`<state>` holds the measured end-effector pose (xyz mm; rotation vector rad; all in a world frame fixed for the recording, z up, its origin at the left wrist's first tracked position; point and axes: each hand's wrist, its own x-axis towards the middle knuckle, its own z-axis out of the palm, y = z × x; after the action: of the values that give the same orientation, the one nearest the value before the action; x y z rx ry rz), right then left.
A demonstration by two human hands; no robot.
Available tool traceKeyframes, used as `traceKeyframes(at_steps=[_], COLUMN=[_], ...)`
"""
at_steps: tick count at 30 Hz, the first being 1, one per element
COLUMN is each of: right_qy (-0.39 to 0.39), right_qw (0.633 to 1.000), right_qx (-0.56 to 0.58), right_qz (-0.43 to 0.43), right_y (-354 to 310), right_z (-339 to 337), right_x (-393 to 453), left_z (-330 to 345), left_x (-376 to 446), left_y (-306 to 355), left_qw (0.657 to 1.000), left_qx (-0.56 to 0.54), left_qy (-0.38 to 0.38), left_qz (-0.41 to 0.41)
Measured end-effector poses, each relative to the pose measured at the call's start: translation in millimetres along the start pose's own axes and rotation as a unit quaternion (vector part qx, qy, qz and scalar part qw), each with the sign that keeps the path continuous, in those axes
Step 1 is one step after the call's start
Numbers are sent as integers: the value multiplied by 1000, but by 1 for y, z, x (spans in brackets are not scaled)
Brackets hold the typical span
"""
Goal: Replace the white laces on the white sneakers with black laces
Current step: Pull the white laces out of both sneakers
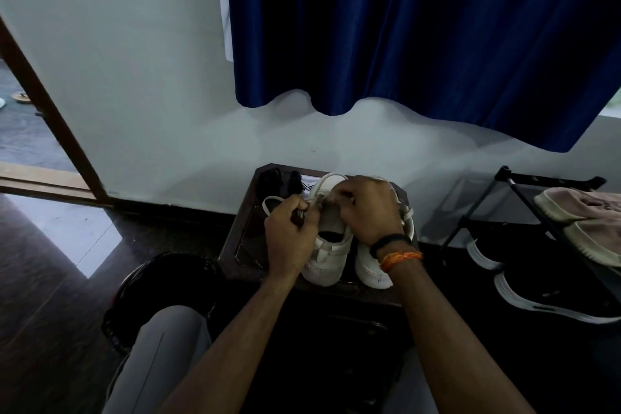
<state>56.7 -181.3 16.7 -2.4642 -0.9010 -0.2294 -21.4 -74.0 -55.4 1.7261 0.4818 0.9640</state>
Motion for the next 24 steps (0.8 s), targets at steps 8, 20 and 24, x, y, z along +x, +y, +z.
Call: traceKeyframes(at_steps=[8, 20, 24], right_qy=[39, -67, 47], right_qw=[987, 996, 996], right_qx=[15, -54, 18], right_qz=[157, -5, 78], right_y=[12, 9, 25], right_z=[-33, -16, -30], right_x=[6, 7, 7], left_z=[0, -7, -4], left_x=[1, 13, 10], left_y=[0, 3, -2], left_qw=[1000, 992, 992], left_qx=[-6, 105, 95], left_qy=[-2, -64, -73], left_qz=[-8, 21, 41])
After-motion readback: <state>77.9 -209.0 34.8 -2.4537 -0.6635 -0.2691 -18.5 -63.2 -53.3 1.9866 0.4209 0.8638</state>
